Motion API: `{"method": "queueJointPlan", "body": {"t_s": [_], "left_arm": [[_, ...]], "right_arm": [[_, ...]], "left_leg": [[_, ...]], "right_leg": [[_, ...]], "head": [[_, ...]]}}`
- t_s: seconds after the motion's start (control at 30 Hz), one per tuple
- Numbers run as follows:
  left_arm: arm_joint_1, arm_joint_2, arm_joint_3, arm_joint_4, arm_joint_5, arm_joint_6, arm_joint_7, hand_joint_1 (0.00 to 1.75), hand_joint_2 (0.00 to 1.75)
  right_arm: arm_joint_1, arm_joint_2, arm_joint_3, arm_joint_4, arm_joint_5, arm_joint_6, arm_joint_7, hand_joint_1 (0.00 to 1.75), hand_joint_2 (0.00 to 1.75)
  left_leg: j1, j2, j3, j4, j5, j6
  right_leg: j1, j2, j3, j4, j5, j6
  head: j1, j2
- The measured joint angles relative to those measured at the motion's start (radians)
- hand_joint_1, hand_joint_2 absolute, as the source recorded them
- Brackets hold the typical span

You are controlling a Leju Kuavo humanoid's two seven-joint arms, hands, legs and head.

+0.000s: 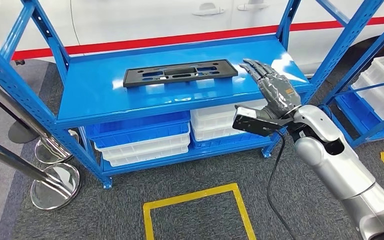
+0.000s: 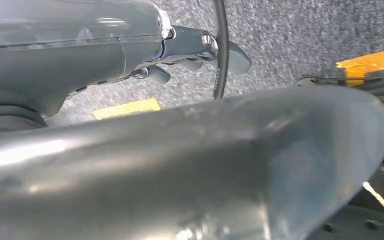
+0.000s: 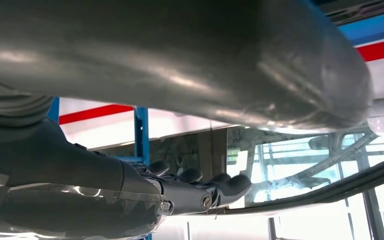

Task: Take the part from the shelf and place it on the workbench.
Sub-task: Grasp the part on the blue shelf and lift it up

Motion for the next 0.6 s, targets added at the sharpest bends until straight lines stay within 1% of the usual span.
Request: {"method": "queueJointPlan", "body": {"t_s": [0.03,0.1,0.23,0.37,0.43,0.47,0.5,0.53,0.57,0.6], "left_arm": [[0.000,0.000,0.000,0.000,0.000,0.000,0.000,0.00,0.00],[0.000,0.000,0.000,0.000,0.001,0.000,0.000,0.00,0.00],[-0.001,0.000,-0.001,0.000,0.003,0.000,-0.001,0.00,0.00],[0.000,0.001,-0.007,0.000,0.005,0.001,0.001,0.00,0.00],[0.000,0.001,-0.008,0.000,0.006,0.000,0.001,0.00,0.00],[-0.001,0.001,-0.009,0.000,0.006,0.000,0.000,0.00,0.00],[-0.001,0.001,-0.010,0.000,0.006,0.000,0.000,0.00,0.00],[-0.001,0.001,-0.011,0.000,0.006,-0.001,-0.001,0.00,0.00],[-0.001,0.001,-0.013,0.000,0.006,-0.001,-0.001,0.00,0.00],[-0.001,0.001,-0.015,0.000,0.007,0.000,-0.001,0.00,0.00]], "right_arm": [[0.000,0.000,-0.001,0.000,0.000,0.000,0.000,0.00,0.00],[0.000,-0.001,-0.001,0.000,0.000,0.000,0.000,0.00,0.00],[0.000,-0.001,-0.001,0.000,0.001,0.000,0.001,0.00,0.00],[0.000,-0.001,-0.001,0.000,0.001,0.000,-0.001,0.00,0.00],[0.001,-0.001,-0.001,0.000,0.001,0.000,-0.004,0.00,0.00],[0.001,-0.002,-0.002,0.000,0.001,0.000,-0.007,0.00,0.00],[0.002,-0.004,-0.003,0.000,0.001,-0.001,-0.010,0.00,0.00],[0.002,-0.006,-0.005,-0.001,0.001,-0.002,-0.013,0.00,0.00],[0.002,-0.008,-0.007,-0.001,0.001,-0.003,-0.015,0.00,0.00],[0.003,-0.010,-0.009,-0.001,0.001,-0.003,-0.016,0.00,0.00]], "left_leg": [[-0.001,0.000,0.000,0.000,0.000,0.000],[-0.003,-0.001,-0.001,0.001,0.000,0.004],[-0.006,-0.001,-0.001,0.002,-0.002,0.013],[-0.012,-0.001,-0.001,0.002,-0.003,0.022],[-0.014,-0.001,-0.001,0.001,-0.003,0.027],[-0.012,0.000,0.001,-0.002,-0.002,0.032],[-0.010,0.001,0.004,-0.007,0.000,0.036],[-0.006,0.002,0.007,-0.013,0.001,0.040],[-0.003,0.004,0.011,-0.017,0.003,0.043],[-0.002,0.005,0.012,-0.019,0.003,0.044]], "right_leg": [[0.000,0.000,0.001,-0.002,0.001,-0.002],[-0.001,0.000,0.003,-0.007,0.003,0.002],[-0.004,0.000,0.006,-0.015,0.007,0.016],[-0.010,0.000,0.007,-0.017,0.008,0.030],[-0.013,0.000,0.007,-0.020,0.007,0.037],[-0.013,0.000,0.008,-0.020,0.006,0.041],[-0.014,-0.001,0.007,-0.014,0.000,0.046],[-0.014,-0.002,-0.001,0.006,-0.013,0.050],[-0.016,-0.004,-0.020,0.046,-0.036,0.055],[-0.019,-0.005,-0.049,0.105,-0.065,0.058]], "head": [[0.000,0.000],[0.000,0.000],[0.000,0.000],[0.000,0.000],[0.000,0.000],[0.000,0.000],[0.000,0.000],[0.000,0.000],[0.000,0.000],[0.000,0.000]]}}
